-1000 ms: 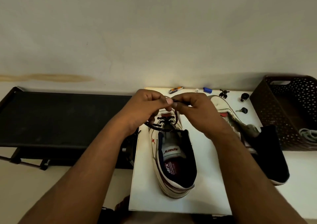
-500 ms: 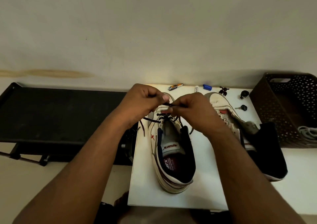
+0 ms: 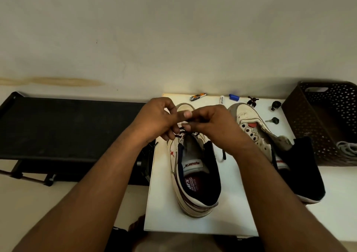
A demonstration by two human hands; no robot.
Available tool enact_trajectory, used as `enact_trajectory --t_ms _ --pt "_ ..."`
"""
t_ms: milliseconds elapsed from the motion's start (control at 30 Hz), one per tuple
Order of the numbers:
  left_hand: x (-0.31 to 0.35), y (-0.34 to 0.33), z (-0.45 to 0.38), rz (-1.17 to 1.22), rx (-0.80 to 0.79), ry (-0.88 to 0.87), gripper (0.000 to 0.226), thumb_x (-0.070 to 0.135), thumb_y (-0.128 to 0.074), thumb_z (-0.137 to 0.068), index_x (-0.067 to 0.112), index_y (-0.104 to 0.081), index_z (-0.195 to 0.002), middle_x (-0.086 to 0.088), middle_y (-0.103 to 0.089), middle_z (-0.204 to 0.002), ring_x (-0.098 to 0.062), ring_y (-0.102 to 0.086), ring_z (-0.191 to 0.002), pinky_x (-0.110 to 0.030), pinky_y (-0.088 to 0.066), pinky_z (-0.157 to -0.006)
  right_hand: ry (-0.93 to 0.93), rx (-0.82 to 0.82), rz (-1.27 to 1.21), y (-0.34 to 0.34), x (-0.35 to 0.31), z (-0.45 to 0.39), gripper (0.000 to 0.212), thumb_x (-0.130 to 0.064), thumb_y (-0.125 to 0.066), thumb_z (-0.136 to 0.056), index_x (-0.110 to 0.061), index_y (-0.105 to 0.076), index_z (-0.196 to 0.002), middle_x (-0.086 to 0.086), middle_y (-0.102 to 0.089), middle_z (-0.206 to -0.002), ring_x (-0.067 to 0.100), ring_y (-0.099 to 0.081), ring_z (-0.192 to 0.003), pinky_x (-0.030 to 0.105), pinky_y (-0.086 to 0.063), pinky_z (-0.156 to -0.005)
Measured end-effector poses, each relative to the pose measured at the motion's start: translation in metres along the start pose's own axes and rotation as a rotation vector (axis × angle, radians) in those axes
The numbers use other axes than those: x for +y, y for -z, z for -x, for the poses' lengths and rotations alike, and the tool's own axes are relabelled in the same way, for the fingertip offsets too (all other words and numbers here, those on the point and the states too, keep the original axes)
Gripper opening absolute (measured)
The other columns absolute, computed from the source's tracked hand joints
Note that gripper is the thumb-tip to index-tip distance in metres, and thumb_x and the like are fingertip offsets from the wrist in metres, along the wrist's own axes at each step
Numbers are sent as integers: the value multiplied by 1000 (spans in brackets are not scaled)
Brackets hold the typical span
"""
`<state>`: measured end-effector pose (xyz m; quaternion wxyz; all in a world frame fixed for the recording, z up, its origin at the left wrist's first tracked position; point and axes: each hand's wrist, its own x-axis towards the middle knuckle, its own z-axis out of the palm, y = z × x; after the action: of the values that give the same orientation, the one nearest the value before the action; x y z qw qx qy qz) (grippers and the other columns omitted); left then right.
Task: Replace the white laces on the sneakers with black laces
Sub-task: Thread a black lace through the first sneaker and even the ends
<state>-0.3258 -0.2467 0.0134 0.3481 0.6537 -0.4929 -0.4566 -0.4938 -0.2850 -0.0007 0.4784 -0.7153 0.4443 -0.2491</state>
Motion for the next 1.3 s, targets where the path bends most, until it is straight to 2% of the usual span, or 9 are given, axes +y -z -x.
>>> enact_trajectory --t_ms 100,200,267,367,500,633,767,967,1300 --pt "-3 0 1 -288 -61 133 56 62 -63 -77 7 -65 -88 -7 -73 -71 -20 -71 -62 -35 -61 -63 -68 175 -40 7 8 -3 14 -9 -72 -82 -18 -76 -92 -3 -74 -82 10 -69 -78 29 -56 -73" --pt "-11 -13 1 -472 -144 272 51 58 -69 -77 8 -70 -86 -4 -71 -71 -15 -71 -64 -29 -61 -60 -120 216 -5 8 9 -4 9 -17 -73 -83 -19 -76 -91 -5 -74 -86 9 -68 -84 27 -54 -77" --pt "-15 -17 -1 -407 -116 286 37 43 -72 -82 6 -71 -85 -4 -70 -68 -15 -70 -61 -27 -60 -58 -145 165 75 5 7 -2 8 -22 -73 -82 -19 -77 -88 -4 -73 -85 8 -67 -83 26 -52 -76" --pt "-17 -17 -4 -305 -67 283 18 19 -71 -86 2 -71 -81 -7 -68 -66 -14 -68 -52 -30 -61 -60 -192 87 126 0 7 1 9 -23 -74 -81 -17 -78 -87 -1 -72 -77 10 -64 -69 24 -51 -57" --pt "-23 -13 -5 -128 -45 316 22 4 -67 -86 2 -65 -64 -6 -62 -55 -12 -61 -42 -26 -55 -50 -226 10 175 -3 10 1 9 -18 -72 -81 -15 -79 -86 -1 -73 -87 13 -64 -70 20 -46 -52" --pt "-26 -10 -8 0 -6 367 7 2 -69 -84 -3 -69 -78 -17 -69 -76 -14 -65 -48 -27 -55 -49 -220 -41 255 -5 9 -1 10 -18 -71 -81 -16 -78 -87 1 -73 -87 6 -56 -64 19 -44 -55" --pt "-27 1 -10 70 -18 405 4 -2 -69 -84 -2 -68 -80 -15 -69 -74 -16 -67 -51 -32 -58 -52 -201 -52 268 -16 4 -5 13 -23 -75 -80 -15 -78 -89 0 -72 -86 9 -61 -79 23 -49 -67" --pt "-28 3 -10 100 -17 422 7 -2 -70 -82 -5 -68 -88 -18 -69 -82 -19 -67 -57 -32 -58 -53 -169 -47 286 -23 7 -7 12 -18 -72 -80 -13 -78 -89 1 -72 -84 7 -59 -75 22 -49 -67" --pt "-25 3 -10 68 -29 416 11 0 -69 -84 -6 -68 -93 -14 -64 -73 -11 -62 -41 -24 -52 -44 -148 -65 262 -24 8 -7 10 -14 -71 -81 -11 -78 -88 2 -71 -84 13 -61 -79 25 -50 -71"
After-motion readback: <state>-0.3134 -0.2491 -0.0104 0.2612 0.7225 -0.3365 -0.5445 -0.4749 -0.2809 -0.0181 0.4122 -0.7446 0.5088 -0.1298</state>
